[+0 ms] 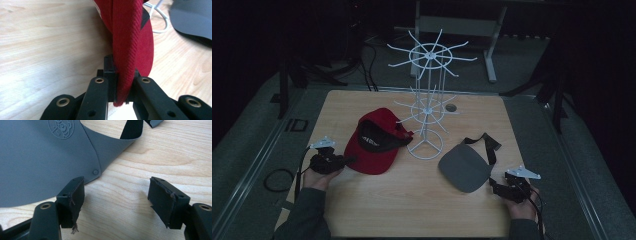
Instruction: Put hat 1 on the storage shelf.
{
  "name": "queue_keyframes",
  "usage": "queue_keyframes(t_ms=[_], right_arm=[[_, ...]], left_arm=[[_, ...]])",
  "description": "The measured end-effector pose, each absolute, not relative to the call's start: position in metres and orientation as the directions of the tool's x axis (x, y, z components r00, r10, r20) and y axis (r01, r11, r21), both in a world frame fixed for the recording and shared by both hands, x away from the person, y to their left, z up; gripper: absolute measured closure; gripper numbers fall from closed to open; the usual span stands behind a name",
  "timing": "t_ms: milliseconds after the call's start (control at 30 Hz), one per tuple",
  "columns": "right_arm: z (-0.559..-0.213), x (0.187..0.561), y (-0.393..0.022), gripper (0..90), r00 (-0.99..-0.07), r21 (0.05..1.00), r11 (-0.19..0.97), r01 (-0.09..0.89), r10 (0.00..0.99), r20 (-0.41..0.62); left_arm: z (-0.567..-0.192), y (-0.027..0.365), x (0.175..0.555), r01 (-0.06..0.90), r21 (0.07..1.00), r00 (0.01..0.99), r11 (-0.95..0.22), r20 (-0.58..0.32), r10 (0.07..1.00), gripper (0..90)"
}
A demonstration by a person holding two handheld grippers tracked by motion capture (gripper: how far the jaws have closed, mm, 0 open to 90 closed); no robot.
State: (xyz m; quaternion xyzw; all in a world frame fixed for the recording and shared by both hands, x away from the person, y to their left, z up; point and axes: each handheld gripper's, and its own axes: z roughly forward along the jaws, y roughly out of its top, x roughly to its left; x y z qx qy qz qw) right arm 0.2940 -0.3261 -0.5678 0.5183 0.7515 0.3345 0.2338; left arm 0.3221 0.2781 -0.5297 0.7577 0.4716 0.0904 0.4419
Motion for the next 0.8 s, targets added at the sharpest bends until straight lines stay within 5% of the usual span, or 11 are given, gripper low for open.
queue_keyframes(t_ms=[800], right_arm=[[-0.568,0.294,-0.326,29.5,-0.353,0.745,0.239,0.623,0.935,-0.005]], left_arm=[[-0.507,0.302,0.314,0.575,0.815,0.441,-0.072,-0.235,0.866,85.9]])
